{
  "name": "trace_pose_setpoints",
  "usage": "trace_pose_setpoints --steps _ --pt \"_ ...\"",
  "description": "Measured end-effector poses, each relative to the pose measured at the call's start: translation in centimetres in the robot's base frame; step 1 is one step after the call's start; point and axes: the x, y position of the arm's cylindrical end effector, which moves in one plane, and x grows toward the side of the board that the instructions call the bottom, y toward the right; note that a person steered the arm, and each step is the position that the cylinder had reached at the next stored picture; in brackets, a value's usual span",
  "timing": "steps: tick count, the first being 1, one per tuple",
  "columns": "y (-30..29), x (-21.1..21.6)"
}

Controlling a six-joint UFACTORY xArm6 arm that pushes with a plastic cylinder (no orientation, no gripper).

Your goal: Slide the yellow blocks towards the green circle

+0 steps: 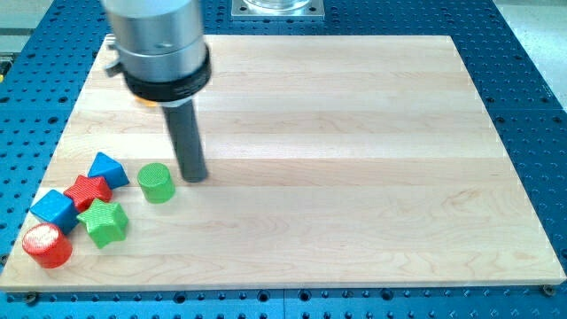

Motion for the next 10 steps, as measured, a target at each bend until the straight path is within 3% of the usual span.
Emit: trace_pose_setpoints --steps 1,2,3,4,5,6,8,9,10 --pt "-3.0 1.2" --pt "0.2 -1.0" --pt "6.3 -8.9" --pt "4.4 -18.1" --pt "0.0 -22.8" --pt "-6.2 -22.8" --pt "-10.2 -12.0" --pt "-10.5 -9.5" --pt "-10.7 -14.7"
